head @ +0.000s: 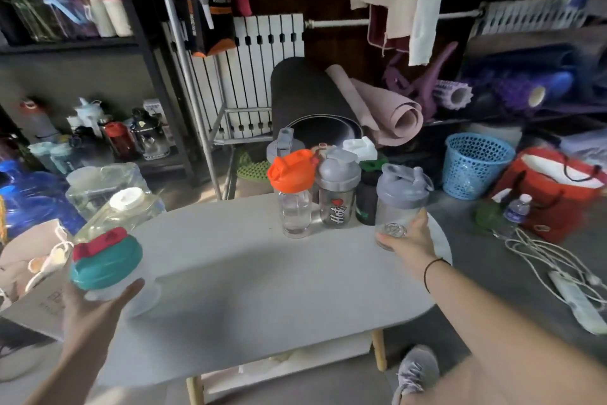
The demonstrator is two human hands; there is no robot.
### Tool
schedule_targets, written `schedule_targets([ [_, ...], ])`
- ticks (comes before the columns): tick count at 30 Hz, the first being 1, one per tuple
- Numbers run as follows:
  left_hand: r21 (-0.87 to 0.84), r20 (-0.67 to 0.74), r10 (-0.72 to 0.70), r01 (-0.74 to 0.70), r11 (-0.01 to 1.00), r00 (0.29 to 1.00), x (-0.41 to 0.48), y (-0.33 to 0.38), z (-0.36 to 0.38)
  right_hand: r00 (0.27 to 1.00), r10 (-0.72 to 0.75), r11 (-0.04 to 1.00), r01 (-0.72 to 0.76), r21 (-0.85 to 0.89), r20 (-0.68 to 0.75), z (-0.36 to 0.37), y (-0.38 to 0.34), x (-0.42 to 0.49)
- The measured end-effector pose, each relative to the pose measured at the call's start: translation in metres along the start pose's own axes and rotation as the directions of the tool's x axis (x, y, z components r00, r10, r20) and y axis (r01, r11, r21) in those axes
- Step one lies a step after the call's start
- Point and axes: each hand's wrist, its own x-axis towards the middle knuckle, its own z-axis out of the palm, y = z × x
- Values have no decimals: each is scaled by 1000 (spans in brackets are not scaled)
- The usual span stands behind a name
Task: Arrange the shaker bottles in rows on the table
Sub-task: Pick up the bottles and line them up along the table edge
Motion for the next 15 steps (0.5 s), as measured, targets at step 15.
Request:
schedule_targets([
  [15, -231, 611, 217, -91, 969, 761, -153, 91, 240, 996, 49, 993, -40, -114, 77, -12, 10, 10],
])
